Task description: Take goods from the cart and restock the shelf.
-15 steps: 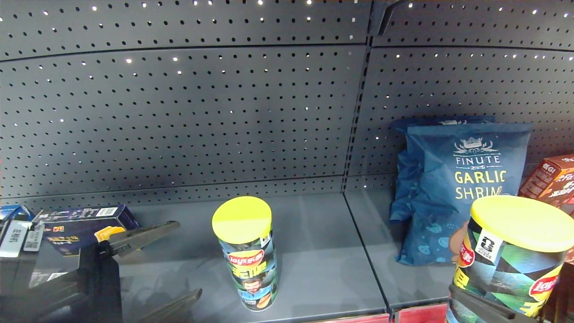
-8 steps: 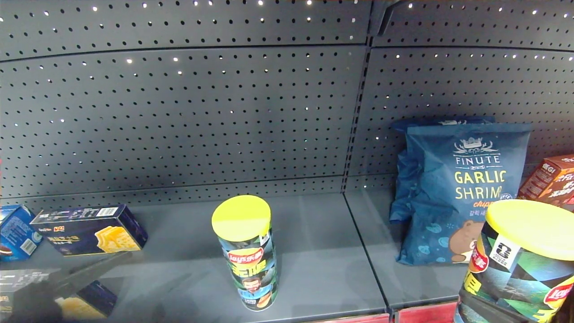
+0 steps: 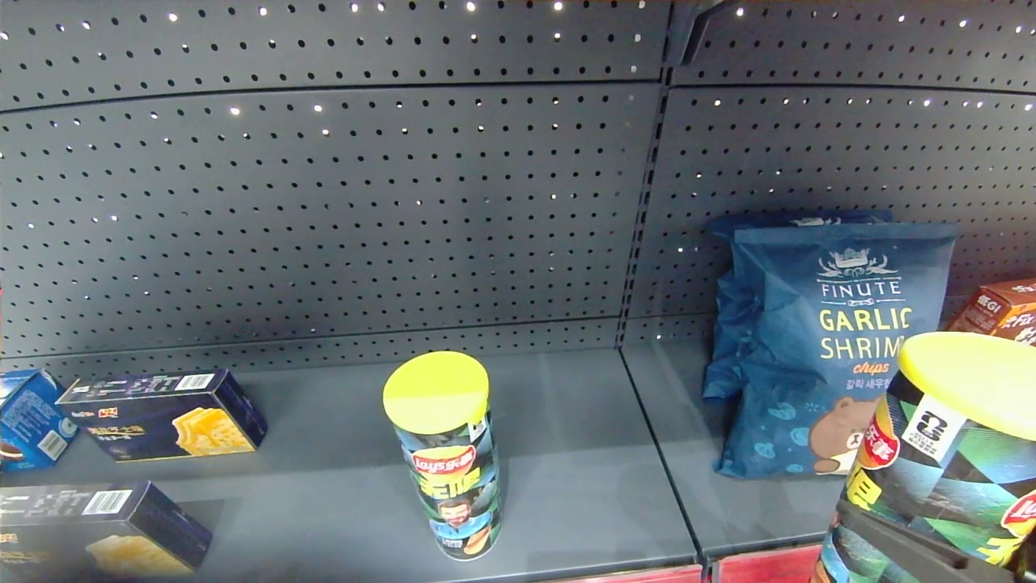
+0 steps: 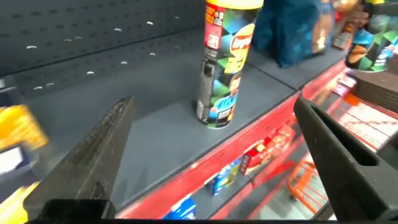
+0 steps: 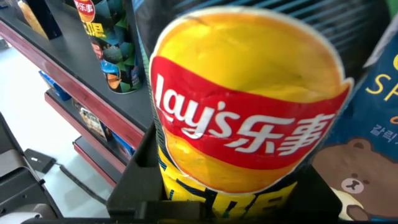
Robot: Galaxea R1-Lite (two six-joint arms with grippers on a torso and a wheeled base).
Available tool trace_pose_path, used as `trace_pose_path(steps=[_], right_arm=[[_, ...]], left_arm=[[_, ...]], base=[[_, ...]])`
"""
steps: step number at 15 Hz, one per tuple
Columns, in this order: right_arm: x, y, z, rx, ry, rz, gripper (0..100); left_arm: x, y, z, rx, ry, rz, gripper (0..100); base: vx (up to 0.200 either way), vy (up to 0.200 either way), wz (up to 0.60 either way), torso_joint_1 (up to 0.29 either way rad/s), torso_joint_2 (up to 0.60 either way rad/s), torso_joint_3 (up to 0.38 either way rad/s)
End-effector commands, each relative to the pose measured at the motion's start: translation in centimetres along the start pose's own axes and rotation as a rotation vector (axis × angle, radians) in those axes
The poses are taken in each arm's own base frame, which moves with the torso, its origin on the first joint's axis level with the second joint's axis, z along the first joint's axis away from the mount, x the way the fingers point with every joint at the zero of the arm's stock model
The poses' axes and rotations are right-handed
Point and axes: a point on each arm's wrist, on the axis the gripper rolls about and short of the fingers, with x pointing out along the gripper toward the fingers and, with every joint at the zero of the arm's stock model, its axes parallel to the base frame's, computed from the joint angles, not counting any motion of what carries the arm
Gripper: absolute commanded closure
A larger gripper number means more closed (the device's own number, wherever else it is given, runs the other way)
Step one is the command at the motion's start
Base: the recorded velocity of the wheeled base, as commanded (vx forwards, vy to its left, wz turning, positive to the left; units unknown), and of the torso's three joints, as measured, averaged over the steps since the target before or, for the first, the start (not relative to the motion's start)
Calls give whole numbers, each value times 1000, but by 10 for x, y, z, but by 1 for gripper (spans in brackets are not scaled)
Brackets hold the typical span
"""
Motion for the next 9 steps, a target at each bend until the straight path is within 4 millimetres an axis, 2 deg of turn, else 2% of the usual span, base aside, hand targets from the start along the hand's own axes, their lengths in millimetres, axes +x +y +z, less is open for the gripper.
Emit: trace_pose_path(steps=[1, 3, 5, 6, 9], right_arm=[[0, 0, 3, -7, -10, -2, 100], [1, -1, 6, -8, -20, -4, 100], [1, -1, 8, -9, -23, -4, 100], [1, -1, 9, -9, -28, -5, 100], [-1, -2, 10, -9, -39, -7, 100]], left_arm=[[-29, -11, -16, 40, -92, 51, 0], [-29, -9, -19, 36, -78, 150, 0], [-28, -7, -26, 33, -54, 173, 0], [-24, -1, -47, 64, 16, 284, 0], [-27, 3, -59, 121, 142, 442, 0]], base=[[0, 0, 0, 0, 0, 0], [0, 0, 0, 0, 0, 0], [0, 0, 0, 0, 0, 0], [0, 0, 0, 0, 0, 0], [0, 0, 0, 0, 0, 0]])
